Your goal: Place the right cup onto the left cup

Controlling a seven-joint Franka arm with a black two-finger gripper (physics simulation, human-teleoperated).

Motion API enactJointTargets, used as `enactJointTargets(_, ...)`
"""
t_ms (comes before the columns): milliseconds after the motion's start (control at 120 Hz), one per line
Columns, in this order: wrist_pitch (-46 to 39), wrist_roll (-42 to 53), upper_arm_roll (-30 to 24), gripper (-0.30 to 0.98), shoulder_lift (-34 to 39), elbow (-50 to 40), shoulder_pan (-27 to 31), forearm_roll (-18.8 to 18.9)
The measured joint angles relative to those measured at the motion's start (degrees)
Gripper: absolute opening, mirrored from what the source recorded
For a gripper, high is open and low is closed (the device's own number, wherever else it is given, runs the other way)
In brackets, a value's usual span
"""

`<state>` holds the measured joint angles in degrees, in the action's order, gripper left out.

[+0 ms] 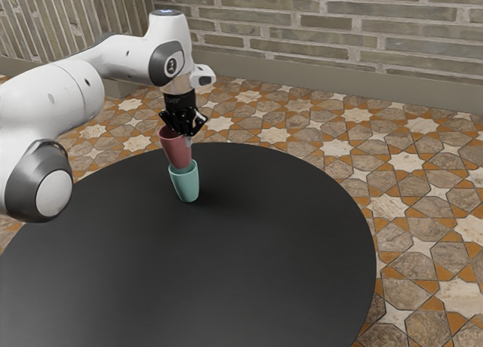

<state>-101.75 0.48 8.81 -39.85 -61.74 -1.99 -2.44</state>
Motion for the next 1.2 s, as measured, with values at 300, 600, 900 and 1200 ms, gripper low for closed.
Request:
enactJointTargets(300,-0.2,0.75,0.22,-0.1,-0.73,-0.19,0.55,-1.83)
enactJointTargets(600,-0.54,1.19,0.12,0.16,-0.72,-1.2,0.55,-2.85)
enactJointTargets(900,-0.59,1.27,-0.02,0.56,7.83,-9.32,-1.99,-3.26)
enactJointTargets(1200,-0.23,3.2,0.16,0.65,22.69,-22.93,-5.76,-1.48)
